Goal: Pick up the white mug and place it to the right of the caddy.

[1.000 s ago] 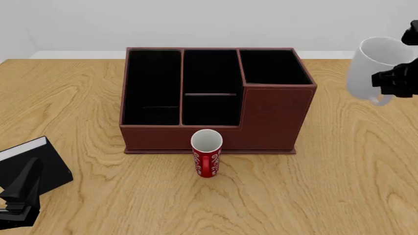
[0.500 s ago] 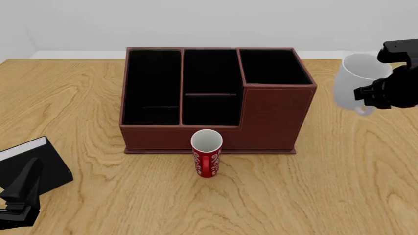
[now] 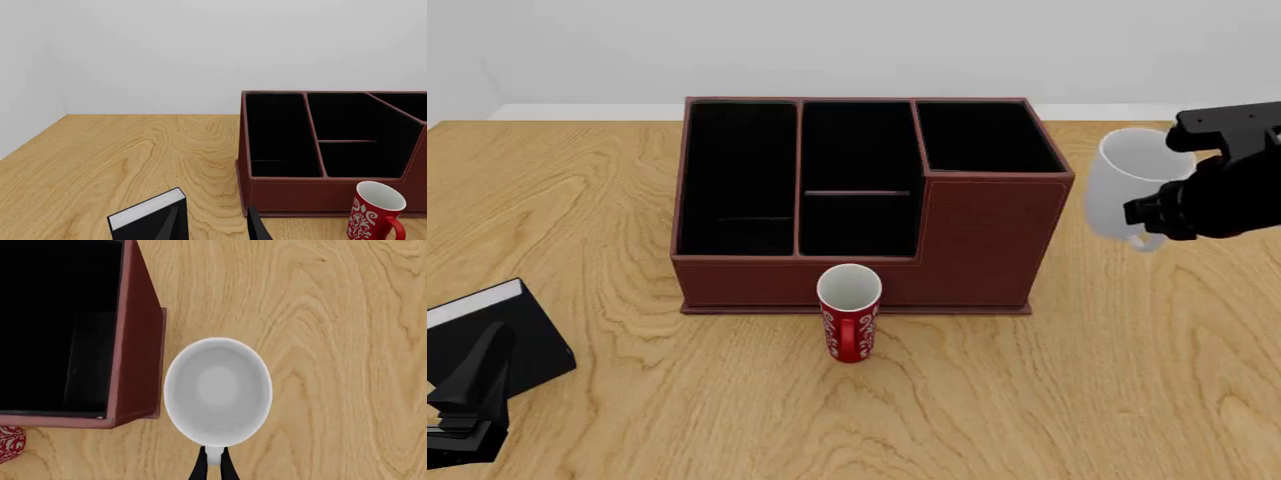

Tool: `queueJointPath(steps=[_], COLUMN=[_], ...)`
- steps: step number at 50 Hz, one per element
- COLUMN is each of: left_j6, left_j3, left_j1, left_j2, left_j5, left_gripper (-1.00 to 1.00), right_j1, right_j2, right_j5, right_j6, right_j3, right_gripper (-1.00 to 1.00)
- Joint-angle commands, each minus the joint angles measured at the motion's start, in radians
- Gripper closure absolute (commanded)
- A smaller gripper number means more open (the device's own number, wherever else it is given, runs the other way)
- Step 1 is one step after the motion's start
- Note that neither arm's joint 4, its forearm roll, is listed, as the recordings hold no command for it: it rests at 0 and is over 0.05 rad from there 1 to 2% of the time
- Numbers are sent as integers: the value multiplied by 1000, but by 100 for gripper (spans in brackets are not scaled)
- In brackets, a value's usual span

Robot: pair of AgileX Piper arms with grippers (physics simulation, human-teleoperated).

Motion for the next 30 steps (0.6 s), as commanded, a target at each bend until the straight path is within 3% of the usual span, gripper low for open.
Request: queueJointPath(steps=[1, 30], left_j6=[0, 0], left_j3=[0, 0], left_j1=[0, 0], left_j2=[0, 0], left_j5=[0, 0], left_gripper=[-100, -100], right_j1=[21, 57], right_j2=[2, 41], right_j5=[-47, -125], right_j6=[19, 59], right_j3=[50, 114], right_gripper=[100, 100])
